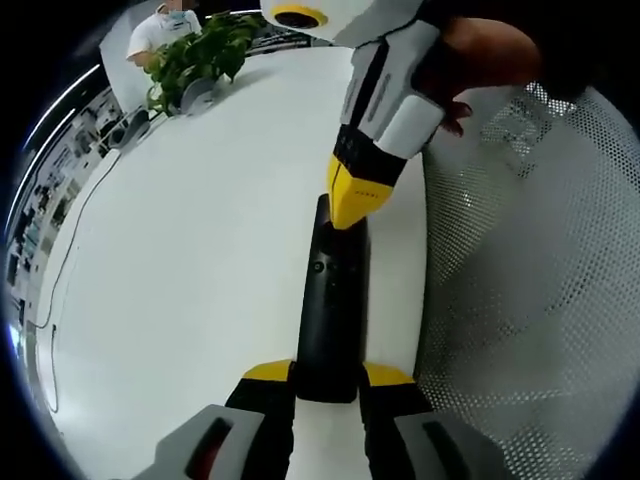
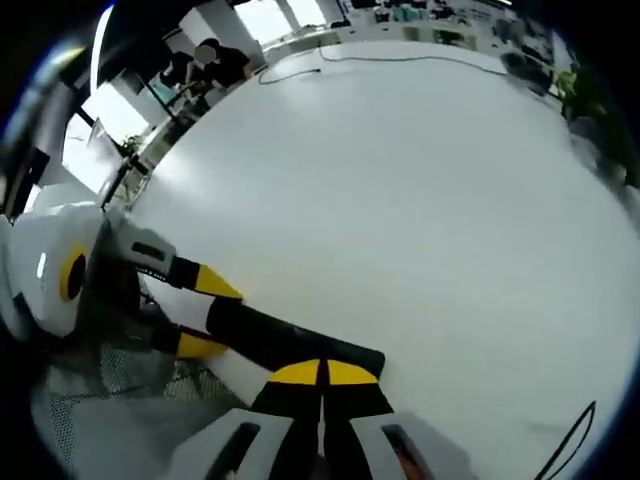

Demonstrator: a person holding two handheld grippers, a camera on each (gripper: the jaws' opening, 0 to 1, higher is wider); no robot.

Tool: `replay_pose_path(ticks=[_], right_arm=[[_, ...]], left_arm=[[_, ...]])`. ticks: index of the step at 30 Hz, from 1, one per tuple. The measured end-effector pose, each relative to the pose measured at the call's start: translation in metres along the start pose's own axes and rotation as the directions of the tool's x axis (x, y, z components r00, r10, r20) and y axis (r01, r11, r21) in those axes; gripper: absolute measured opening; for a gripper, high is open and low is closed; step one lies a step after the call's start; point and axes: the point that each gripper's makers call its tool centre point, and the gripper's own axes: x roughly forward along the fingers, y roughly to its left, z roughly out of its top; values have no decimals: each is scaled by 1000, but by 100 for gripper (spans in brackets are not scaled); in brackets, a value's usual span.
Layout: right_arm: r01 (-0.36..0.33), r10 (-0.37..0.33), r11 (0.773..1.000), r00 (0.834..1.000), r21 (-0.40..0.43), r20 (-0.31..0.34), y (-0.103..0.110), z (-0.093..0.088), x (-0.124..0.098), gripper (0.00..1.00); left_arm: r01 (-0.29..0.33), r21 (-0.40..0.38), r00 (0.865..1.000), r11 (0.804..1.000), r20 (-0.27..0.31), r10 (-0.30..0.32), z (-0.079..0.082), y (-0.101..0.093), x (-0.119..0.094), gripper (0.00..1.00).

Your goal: Press the specified remote control buttons in sequence, fully releasing each button before pressing the next.

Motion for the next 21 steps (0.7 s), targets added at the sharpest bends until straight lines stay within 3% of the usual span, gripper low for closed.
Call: replay_pose_path(ticks=[4, 9, 12, 16, 21], right_arm=[[-7, 7, 1000, 1000, -19, 2, -1, -2, -1, 0], [-27, 23, 998, 998, 64, 51, -2, -3, -2, 0], [-28, 27, 998, 1000, 63, 14, -2, -1, -1, 0], [-47, 51, 995, 998, 83, -45, -2, 0, -2, 0], [-87, 91, 993, 995, 84, -41, 0, 4, -5, 0]], left_arm=[[-22, -22, 1000, 1000, -7, 22, -1, -2, 0, 24], [-53, -97, 998, 994, 41, 57, -1, -5, -2, 25], [-64, -120, 995, 991, 74, 73, -2, -7, -2, 25], [-51, -121, 996, 991, 72, 60, 0, -6, -1, 25], [-50, -121, 995, 991, 77, 60, -1, -6, -1, 25]])
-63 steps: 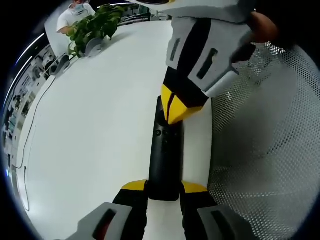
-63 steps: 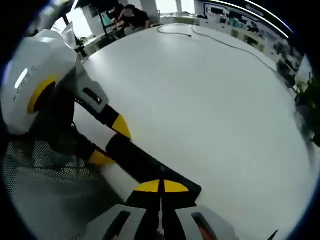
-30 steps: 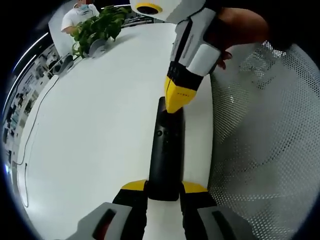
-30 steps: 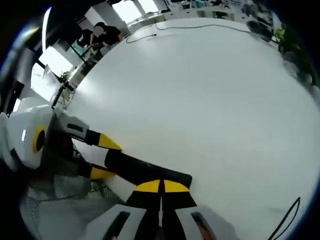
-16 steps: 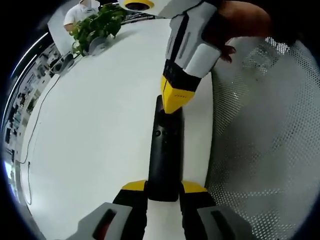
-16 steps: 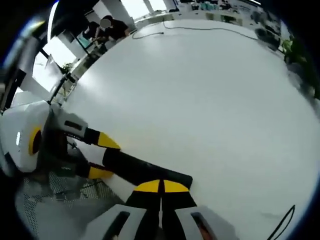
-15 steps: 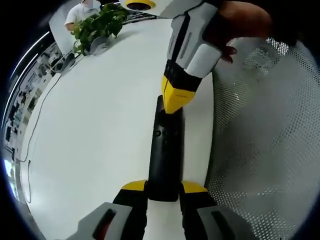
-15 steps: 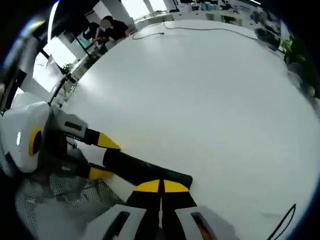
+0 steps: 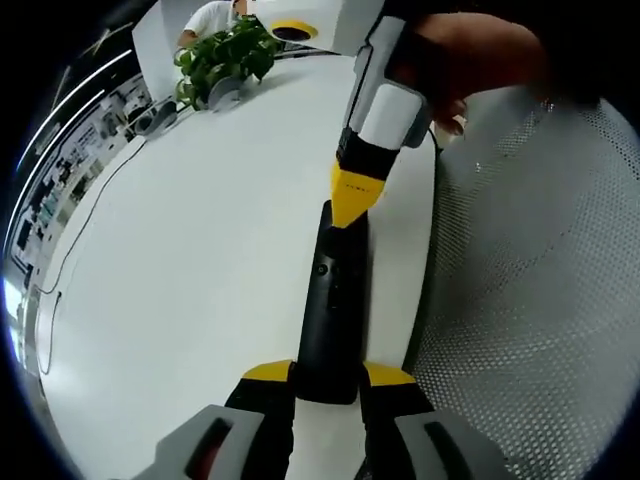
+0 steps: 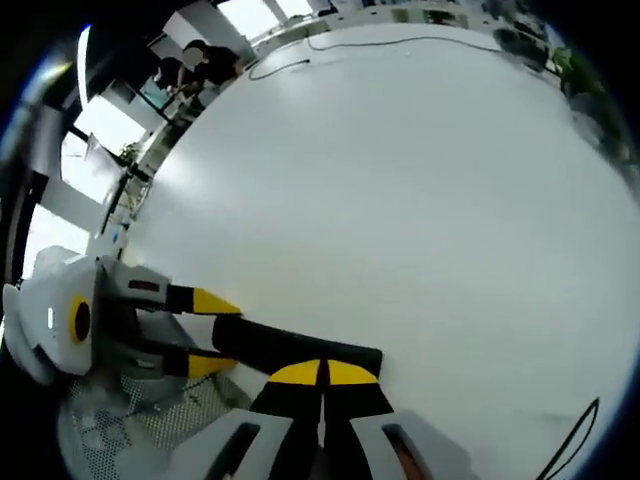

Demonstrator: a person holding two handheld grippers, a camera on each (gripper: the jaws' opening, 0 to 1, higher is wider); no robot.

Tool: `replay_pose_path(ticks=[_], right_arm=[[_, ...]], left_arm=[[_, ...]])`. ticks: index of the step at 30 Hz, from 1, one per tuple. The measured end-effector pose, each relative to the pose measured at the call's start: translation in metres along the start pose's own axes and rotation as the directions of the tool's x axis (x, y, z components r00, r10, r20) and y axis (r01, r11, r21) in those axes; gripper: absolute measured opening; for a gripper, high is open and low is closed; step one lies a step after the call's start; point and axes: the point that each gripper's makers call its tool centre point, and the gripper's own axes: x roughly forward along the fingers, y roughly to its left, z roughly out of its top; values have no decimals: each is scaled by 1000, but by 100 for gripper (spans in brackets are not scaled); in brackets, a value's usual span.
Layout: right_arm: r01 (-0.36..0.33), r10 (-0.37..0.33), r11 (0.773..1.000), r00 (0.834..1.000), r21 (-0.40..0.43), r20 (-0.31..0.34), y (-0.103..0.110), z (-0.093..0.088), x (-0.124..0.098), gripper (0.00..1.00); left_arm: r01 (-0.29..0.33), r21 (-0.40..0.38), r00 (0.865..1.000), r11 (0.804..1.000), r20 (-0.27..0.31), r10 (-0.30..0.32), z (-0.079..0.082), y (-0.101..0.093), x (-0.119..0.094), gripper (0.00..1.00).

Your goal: Press the specified remote control buttons in sequence, fully releasing each button before pressing the next.

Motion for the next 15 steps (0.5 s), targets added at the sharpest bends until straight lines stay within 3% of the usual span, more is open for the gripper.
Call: replay_pose_path(ticks=[7, 11, 15], right_arm=[[-22, 22, 999, 1000, -24, -5, 5, 6, 5, 0], [-27, 26, 999, 999, -20, -46, 6, -2, 10, 0], [-29, 28, 999, 999, -45, -25, 9, 2, 8, 0]], left_arm=[[-3, 12, 1000, 1000, -1, 3, 0, 0, -1, 25], [-6, 5, 1000, 1000, 0, 6, -1, -1, -1, 25], [-4, 0, 1000, 1000, -2, 4, -1, -1, -1, 25]])
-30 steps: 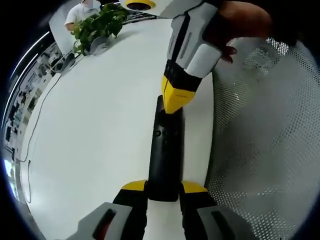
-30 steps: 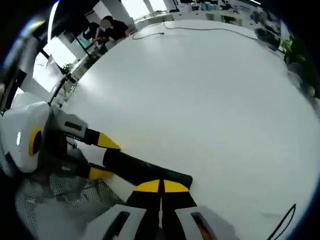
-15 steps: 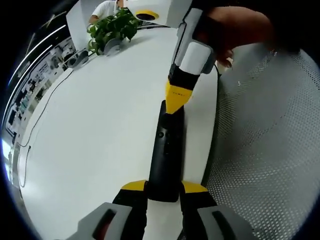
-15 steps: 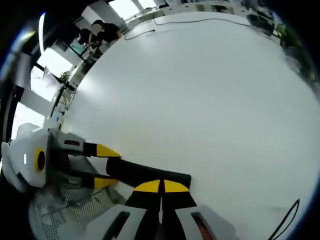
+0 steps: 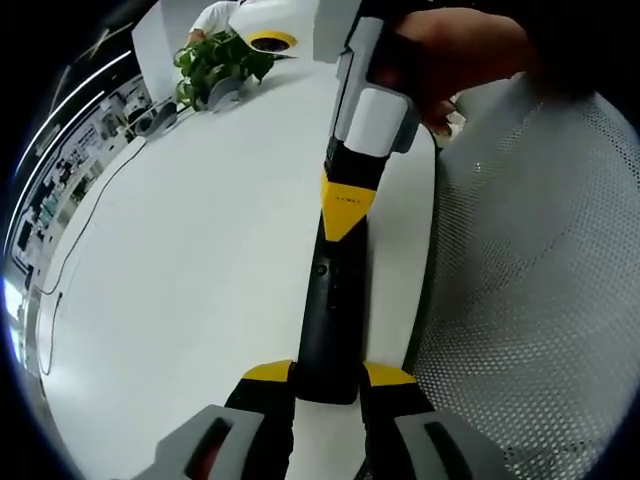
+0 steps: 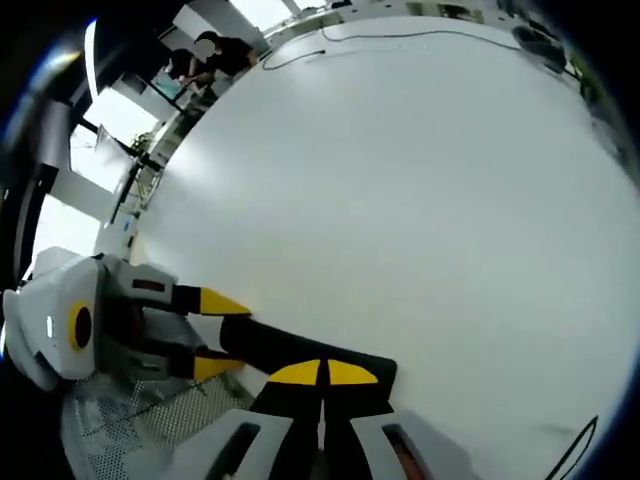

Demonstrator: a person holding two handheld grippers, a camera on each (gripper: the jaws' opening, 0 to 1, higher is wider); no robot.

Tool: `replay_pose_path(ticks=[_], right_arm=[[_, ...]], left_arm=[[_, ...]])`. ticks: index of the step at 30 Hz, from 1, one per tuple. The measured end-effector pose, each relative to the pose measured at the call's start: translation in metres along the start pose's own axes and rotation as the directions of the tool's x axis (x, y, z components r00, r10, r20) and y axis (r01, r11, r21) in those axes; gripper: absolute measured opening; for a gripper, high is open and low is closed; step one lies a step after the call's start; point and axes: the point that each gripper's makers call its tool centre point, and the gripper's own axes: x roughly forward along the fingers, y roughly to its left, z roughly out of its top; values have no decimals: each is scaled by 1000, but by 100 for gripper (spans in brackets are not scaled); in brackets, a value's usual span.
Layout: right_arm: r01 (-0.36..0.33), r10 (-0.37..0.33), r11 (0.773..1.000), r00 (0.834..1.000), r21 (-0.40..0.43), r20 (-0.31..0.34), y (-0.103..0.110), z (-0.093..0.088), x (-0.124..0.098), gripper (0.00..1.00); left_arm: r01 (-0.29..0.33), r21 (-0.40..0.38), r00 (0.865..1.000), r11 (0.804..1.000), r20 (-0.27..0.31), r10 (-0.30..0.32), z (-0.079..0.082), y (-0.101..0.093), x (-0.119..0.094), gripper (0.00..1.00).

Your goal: Press the specified remote control buttons in sequence, fully releasing each button before pressing the next.

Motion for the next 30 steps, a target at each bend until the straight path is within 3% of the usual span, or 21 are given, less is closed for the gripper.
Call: replay_pose_path(ticks=[3, 4, 5, 6, 8, 16, 22, 30], right_arm=[[17, -16, 1000, 999, -24, 29, 1, 6, -1, 0], [21, -21, 999, 1000, -34, 23, 0, 5, 1, 0], [36, -37, 998, 999, -55, -23, -2, -2, 3, 0], [32, -31, 998, 999, -61, 8, 0, 3, 3, 0], [37, -37, 997, 999, -71, -2, -1, 2, 3, 0], [32, -32, 997, 999, -63, 4, -2, 4, 5, 0], [113, -119, 975, 993, -189, -18, -2, 3, 6, 0], [52, -58, 983, 998, -177, -29, -3, 4, 3, 0]], left_arm=[[1, -4, 1000, 1000, 2, -1, 0, 0, 0, 25], [2, -6, 1000, 1000, 3, -2, 0, 0, 0, 25], [1, -9, 1000, 1000, 4, -1, 0, 0, 0, 25], [1, -10, 1000, 1000, 4, -1, 0, 0, 0, 25], [3, -16, 1000, 1000, 2, -3, -1, 0, 0, 25], [8, -31, 1000, 999, 5, -8, 0, 1, 1, 25], [8, -40, 1000, 999, 8, -8, 0, 1, 1, 25], [6, -53, 1000, 999, 18, -5, 0, 2, 2, 25]])
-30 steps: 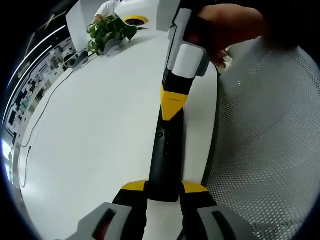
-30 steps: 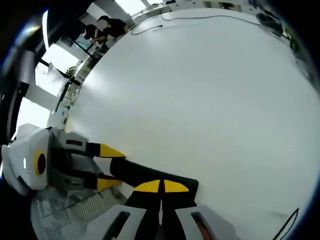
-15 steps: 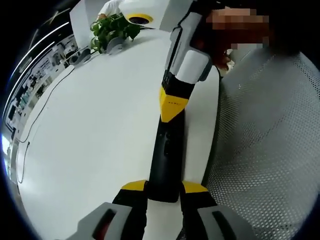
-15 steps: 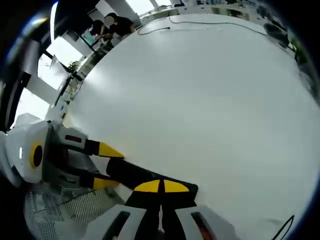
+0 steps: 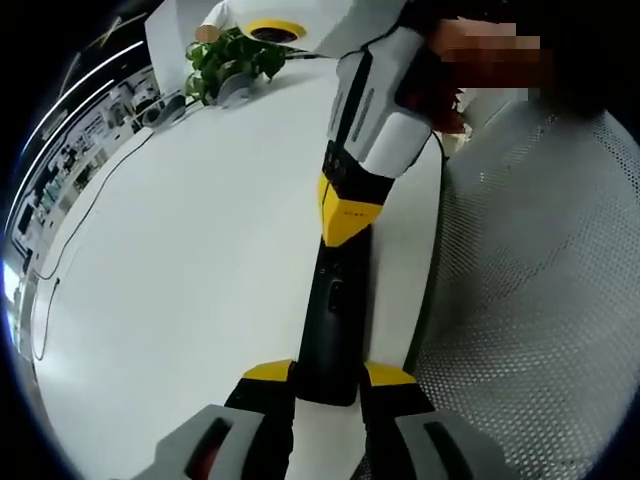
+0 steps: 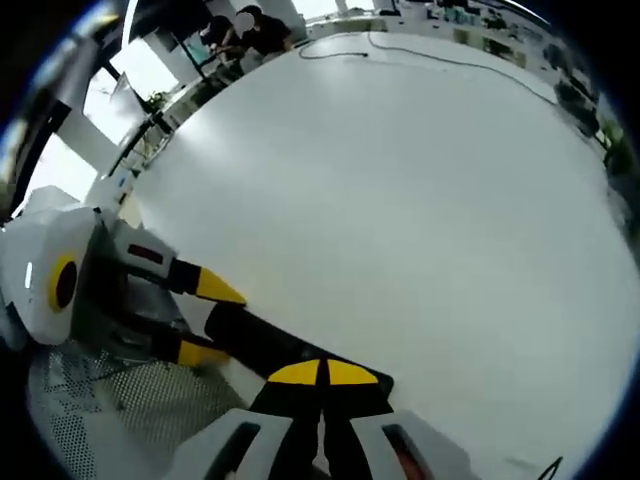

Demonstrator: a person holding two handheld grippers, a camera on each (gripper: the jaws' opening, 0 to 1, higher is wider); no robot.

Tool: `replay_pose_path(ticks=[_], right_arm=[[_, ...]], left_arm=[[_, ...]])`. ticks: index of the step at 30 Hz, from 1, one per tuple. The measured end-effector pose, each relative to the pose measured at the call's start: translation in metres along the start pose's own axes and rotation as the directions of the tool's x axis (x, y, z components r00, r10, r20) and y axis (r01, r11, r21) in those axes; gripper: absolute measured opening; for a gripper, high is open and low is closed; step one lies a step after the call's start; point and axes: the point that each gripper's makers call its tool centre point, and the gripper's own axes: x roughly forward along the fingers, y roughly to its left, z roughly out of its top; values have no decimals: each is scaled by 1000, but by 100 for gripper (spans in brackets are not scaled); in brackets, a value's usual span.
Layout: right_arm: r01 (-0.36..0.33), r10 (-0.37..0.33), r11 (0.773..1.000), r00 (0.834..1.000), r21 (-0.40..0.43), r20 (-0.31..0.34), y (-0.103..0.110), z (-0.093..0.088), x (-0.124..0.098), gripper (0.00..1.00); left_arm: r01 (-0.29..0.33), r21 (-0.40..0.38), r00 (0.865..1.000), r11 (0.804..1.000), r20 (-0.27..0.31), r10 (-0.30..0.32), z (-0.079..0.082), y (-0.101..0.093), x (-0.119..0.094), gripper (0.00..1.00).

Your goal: Press the specified remote control buttons in sequence, fully releasing each button before pressing the next.

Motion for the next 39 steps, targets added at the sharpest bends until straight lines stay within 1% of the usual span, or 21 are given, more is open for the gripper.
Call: replay_pose_path(ticks=[2, 4, 6, 9, 13, 16, 19, 22, 31, 34, 39], right_arm=[[-6, 6, 1000, 1000, 24, -10, -1, 1, 0, 0], [-10, 10, 1000, 1000, 21, -17, 1, -2, -1, 0], [-14, 15, 1000, 999, 23, -43, 3, -6, -3, 0], [-22, 23, 999, 999, 28, -41, 5, -6, -4, 0], [-48, 51, 997, 997, 59, -55, 8, -8, -3, 0], [-80, 83, 994, 996, 81, -42, 13, -6, -3, 0], [-94, 98, 990, 994, 106, -40, 15, -6, -3, 0], [-69, 74, 993, 996, 95, -55, 11, -9, -1, 0], [-77, 84, 989, 995, 123, -55, 10, -10, 1, 0], [-64, 70, 994, 995, 93, -65, 12, -10, 2, 0], [-59, 64, 995, 995, 75, -70, 11, -10, 3, 0]], left_arm=[[-3, -1, 1000, 1000, 2, 3, 0, 0, 0, 25], [-4, -4, 1000, 1000, 4, 4, 0, 0, 0, 25], [-3, -5, 1000, 1000, 6, 3, 1, 0, 0, 25], [-4, -1, 1000, 1000, 5, 4, 1, 0, 0, 25], [-3, 1, 1000, 1000, 8, 3, 1, -1, 0, 25], [-3, 3, 1000, 1000, 8, 2, 1, -1, 0, 25], [-2, 3, 1000, 1000, 7, 2, 1, -1, 0, 25], [-3, 2, 1000, 1000, 9, 3, 1, -1, 0, 25], [-2, 7, 1000, 1000, 6, 1, 1, -1, 0, 25], [0, 7, 1000, 1000, 3, 0, 1, 0, 0, 25], [2, 0, 1000, 1000, 2, -2, 1, 0, 0, 25]])
